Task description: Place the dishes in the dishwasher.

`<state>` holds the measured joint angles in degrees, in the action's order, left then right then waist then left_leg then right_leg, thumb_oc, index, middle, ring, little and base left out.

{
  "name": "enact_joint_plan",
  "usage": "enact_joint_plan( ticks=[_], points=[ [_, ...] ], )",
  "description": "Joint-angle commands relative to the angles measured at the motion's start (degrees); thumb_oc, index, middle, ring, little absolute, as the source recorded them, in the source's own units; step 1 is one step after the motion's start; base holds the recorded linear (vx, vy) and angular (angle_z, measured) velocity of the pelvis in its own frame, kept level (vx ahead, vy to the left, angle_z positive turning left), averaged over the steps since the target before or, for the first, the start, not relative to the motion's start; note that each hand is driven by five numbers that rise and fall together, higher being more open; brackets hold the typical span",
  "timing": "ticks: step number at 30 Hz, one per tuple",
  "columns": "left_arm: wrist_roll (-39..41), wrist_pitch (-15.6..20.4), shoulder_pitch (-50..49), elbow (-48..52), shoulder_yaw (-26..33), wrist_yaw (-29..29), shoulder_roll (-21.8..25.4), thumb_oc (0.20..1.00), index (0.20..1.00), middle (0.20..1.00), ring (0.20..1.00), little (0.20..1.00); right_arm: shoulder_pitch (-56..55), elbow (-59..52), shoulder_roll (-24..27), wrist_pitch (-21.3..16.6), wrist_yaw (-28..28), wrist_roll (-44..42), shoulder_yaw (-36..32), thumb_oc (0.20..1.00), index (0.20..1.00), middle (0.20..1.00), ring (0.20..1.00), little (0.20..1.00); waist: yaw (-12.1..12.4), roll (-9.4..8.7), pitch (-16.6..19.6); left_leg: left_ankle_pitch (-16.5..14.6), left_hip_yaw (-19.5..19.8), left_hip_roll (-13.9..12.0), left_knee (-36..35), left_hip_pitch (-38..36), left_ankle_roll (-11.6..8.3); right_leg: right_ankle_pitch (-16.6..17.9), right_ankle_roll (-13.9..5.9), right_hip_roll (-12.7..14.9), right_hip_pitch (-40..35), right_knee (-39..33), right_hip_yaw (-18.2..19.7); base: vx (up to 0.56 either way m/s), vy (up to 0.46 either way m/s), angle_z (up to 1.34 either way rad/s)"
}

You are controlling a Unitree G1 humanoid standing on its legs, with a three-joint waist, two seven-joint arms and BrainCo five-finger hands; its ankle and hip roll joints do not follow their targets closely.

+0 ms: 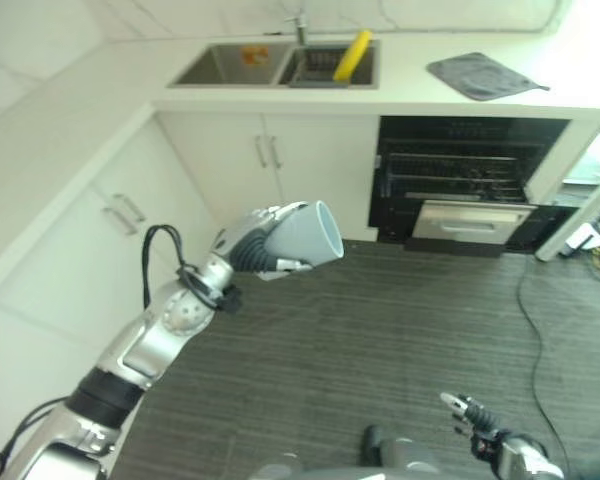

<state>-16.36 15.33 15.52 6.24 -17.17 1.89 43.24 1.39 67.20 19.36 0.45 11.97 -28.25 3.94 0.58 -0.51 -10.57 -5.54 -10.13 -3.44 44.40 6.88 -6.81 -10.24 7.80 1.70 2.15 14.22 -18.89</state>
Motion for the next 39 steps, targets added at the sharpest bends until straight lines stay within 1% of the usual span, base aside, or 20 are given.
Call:
enact_joint_plan(
  ticks=[1,3,5,8,13,15,16,18,21,22,24,26,28,32,33,34,35,36,38,39],
  points=[
    [3.19,3.27,3.36,1.04,5.06,0.61,1.0,0.2,0.2,0.2,0.2,0.2,1.95,0.62,2.68,-2.05,1.45,-2.25,-0.07,1.0,1.0,1.0,1.0,1.0,-0.05,1.53,-0.77,-3.42,1.62,2.82,-8.69,-1.14,5.56,4.78,-9.53,2.91,-5.7,-9.08,3.99,0.27,0.037,-0.58],
    [2.71,3.27,2.84,0.85,5.22,0.97,0.78,0.2,0.2,0.2,0.2,0.2,2.69,1.3,2.53,-1.92,1.51,-1.45,-0.31,1.0,1.0,1.0,1.0,1.0,-0.01,1.6,-0.83,-3.26,1.71,3.31,-18.04,-1.97,6.1,4.6,-10.28,2.55,-6.61,-10.3,5.94,0.26,0.133,-0.61],
    [2.47,2.74,1.48,1.09,5.57,1.99,0.9,0.2,0.2,0.2,0.2,0.2,3.17,1.49,2.51,-1.04,1.13,-0.82,0.85,1.0,1.0,1.0,1.0,1.0,1.22,2.85,-1.39,0.04,7.82,4.96,-31.92,-2.01,4.87,4.42,-11.42,1.14,-8.32,-12.01,10.21,0.29,0.191,-0.76],
    [2.48,3.05,0.87,0.93,5.91,2.04,0.59,0.2,0.2,0.2,0.2,0.2,3.53,2.13,2.28,-0.76,0.66,-0.13,1.86,1.0,1.0,1.0,1.0,1.0,2.47,3.33,-1.88,3.63,10.83,5.94,-34.77,0.62,3.63,4.32,-11.72,0.77,-9.92,-13.33,12.93,0.18,0.147,-0.84],
    [2.31,4.46,-1.39,1.27,8.07,-0.75,-0.86,0.2,0.2,0.2,0.2,0.2,3.18,1.88,0.95,-1.6,-2.38,-0.4,2.01,1.0,1.0,1.0,1.0,1.0,2.58,4.41,-0.07,3.39,10.55,5.73,-40.14,-4.02,5.4,2.72,-12.47,1.33,-8.58,-10.7,11.08,0.12,0.204,-0.77],
    [1.64,4.87,-2.24,1.6,8.73,-1.35,-1.18,0.2,0.2,0.2,0.2,0.2,2.47,0.22,0.36,-2.68,-3.58,1.71,1.5,1.0,1.0,1.0,1.0,1.0,2.55,4.87,-0.08,2.72,8.79,5.14,-40.17,-5.63,6.26,0.56,-12.74,1.88,-6.79,-4.1,8.31,0.1,0.179,-0.32],
    [0.31,4.19,-2.55,1.91,8.43,-0.49,-1.07,0.2,0.2,0.2,0.2,0.2,1.77,-1.99,0.11,-3.66,-4.52,4.64,1.5,1.0,1.0,1.0,1.0,1.0,2.0,5.75,-1.29,1.55,8.11,4.52,-39.79,-7.21,8.3,1.28,-13.88,3.57,-1.33,10.03,7.34,0.06,0.137,-0.36],
    [-0.76,3.75,-2.02,1.32,7.62,0.97,-0.42,0.2,0.2,0.2,0.2,0.2,1.28,-3.45,0.29,-4.62,-4.75,5.36,1.73,1.0,1.0,1.0,1.0,1.0,1.34,5.56,-2.64,0.16,8.15,4.6,-38.58,-7.71,9.9,2.2,-14.7,4.92,2.76,18.01,8.84,0.04,-0.021,-0.38],
    [-0.36,3.79,-0.86,0.3,6.66,2.13,0.33,0.2,0.2,0.2,0.2,0.2,1.64,-4.51,0.56,-6.3,-4.35,5.81,2.85,1.0,1.0,1.0,1.0,1.0,1.21,4.16,-3.79,-2.07,7.21,3.83,-35.7,-8.06,9.49,4.81,-15.53,9.93,1.82,8.79,9.48,0.12,-0.387,0.01],
    [-0.36,3.15,0.41,0.13,5.68,3.03,0.89,0.2,0.2,0.2,0.2,0.2,2.27,-5.13,0.81,-6.19,-4.22,6.03,3.08,1.0,1.0,1.0,1.0,1.0,0.59,3.23,-4.21,-3.54,8.01,3.35,-34.35,-8.02,8.75,6.86,-16.71,12.34,0.85,0.56,12.24,0.16,-0.477,-0.13],
    [1.82,3.29,4.0,-2.01,3.31,4.4,2.31,0.2,0.2,0.2,0.2,0.2,2.52,-5.51,0.61,-5.69,-3.54,5.38,2.34,1.0,1.0,1.0,1.0,1.0,-0.43,2.22,-4.58,-5.92,10.65,0.85,-32.43,-8.43,6.71,11.88,-19.67,17.19,-1.35,-6.44,18.74,0.28,-0.725,0.16],
    [3.46,4.12,4.51,-3.19,3.15,4.68,3.29,0.2,0.2,0.2,0.2,0.2,2.52,-5.99,0.26,-5.22,-2.76,6.45,1.69,1.0,1.0,1.0,1.0,1.0,-0.12,2.06,-4.52,-6.23,11.13,-2.37,-31.18,-8.51,5.09,12.22,-20.8,19.29,-2.01,-6.12,18.54,0.25,-0.678,0.64],
    [3.39,4.57,3.67,-3.79,3.74,4.72,3.36,0.2,0.2,0.2,0.2,0.2,2.93,-6.56,0.23,-4.41,-1.58,9.13,2.14,1.0,1.0,1.0,1.0,1.0,0.22,1.89,-4.4,-5.89,11.59,-6.06,-30.33,-8.53,3.39,8.8,-21.73,18.3,-1.79,-3.81,17.47,0.19,-0.574,0.41],
    [2.8,3.03,0.43,-1.41,5.25,5.09,2.27,0.2,0.2,0.2,0.2,0.2,3.51,-7.98,0.69,-3.09,-1.55,11.22,4.19,1.0,1.0,1.0,1.0,1.0,1.26,1.59,-3.88,-4.16,11.57,-10.76,-30.67,-8.42,1.94,4.83,-20.82,16.57,-1.01,-0.67,14.12,0.14,-0.536,0.06],
    [2.24,1.5,-0.83,0.96,5.49,5.68,1.27,0.2,0.2,0.2,0.2,0.2,3.5,-9.55,1.71,-2.23,-1.93,11.1,5.32,1.0,1.0,1.0,1.0,1.0,1.28,1.75,-3.91,-1.02,10.58,-13.53,-31.53,-7.19,1.19,2.48,-18.64,14.52,-0.51,1.23,12.13,0.07,-0.465,0.19],
    [2.03,1.3,-0.92,1.19,5.52,5.8,1.13,0.2,0.2,0.2,0.2,0.2,3.47,-9.67,1.86,-2.25,-1.9,11.12,5.39,1.0,1.0,1.0,1.0,1.0,1.19,1.83,-3.88,-0.65,10.49,-13.8,-31.66,-6.98,1.1,2.28,-18.37,14.25,-0.49,1.34,11.85,0.06,-0.505,0.24],
    [1.28,1.11,-0.62,1.8,5.25,5.81,0.65,0.2,0.2,0.2,0.2,0.2,3.25,-9.91,2.13,-2.38,-2.2,10.81,5.44,1.0,1.0,1.0,1.0,1.0,0.84,2.1,-4.0,0.87,8.82,-14.59,-32.15,-6.39,0.97,1.64,-17.52,13.59,-0.6,1.61,10.73,-0.03,-0.326,0.17],
    [-2.06,1.53,1.02,2.5,4.04,6.58,-0.03,0.2,0.2,0.2,0.2,0.2,2.31,-9.52,2.76,-3.54,-2.72,10.81,4.82,1.0,1.0,1.0,1.0,1.0,-0.91,3.29,-4.24,4.49,2.04,-16.64,-34.01,-5.53,0.33,0.52,-15.56,12.26,-1.05,2.23,6.77,-0.06,-0.347,0.39],
    [-2.87,1.73,2.89,1.89,2.88,7.11,-0.41,0.2,0.2,0.2,0.2,0.2,1.75,-9.4,3.0,-4.15,-2.99,11.03,4.53,1.0,1.0,1.0,1.0,1.0,-2.0,3.77,-4.32,5.86,-1.93,-17.27,-33.83,-5.01,0.0,0.12,-14.68,11.89,-1.43,2.28,4.39,-0.06,-0.241,1.42],
    [-2.19,1.1,5.29,1.34,1.83,6.91,-0.47,0.2,0.2,0.2,0.2,0.2,1.43,-9.18,3.24,-4.02,-3.14,10.79,4.54,1.0,1.0,1.0,1.0,1.0,-2.97,4.0,-4.26,4.91,-4.93,-15.37,-33.51,-5.05,0.22,0.01,-13.96,11.34,-2.25,1.28,2.3,-0.03,-0.18,1.79]
  ],
)
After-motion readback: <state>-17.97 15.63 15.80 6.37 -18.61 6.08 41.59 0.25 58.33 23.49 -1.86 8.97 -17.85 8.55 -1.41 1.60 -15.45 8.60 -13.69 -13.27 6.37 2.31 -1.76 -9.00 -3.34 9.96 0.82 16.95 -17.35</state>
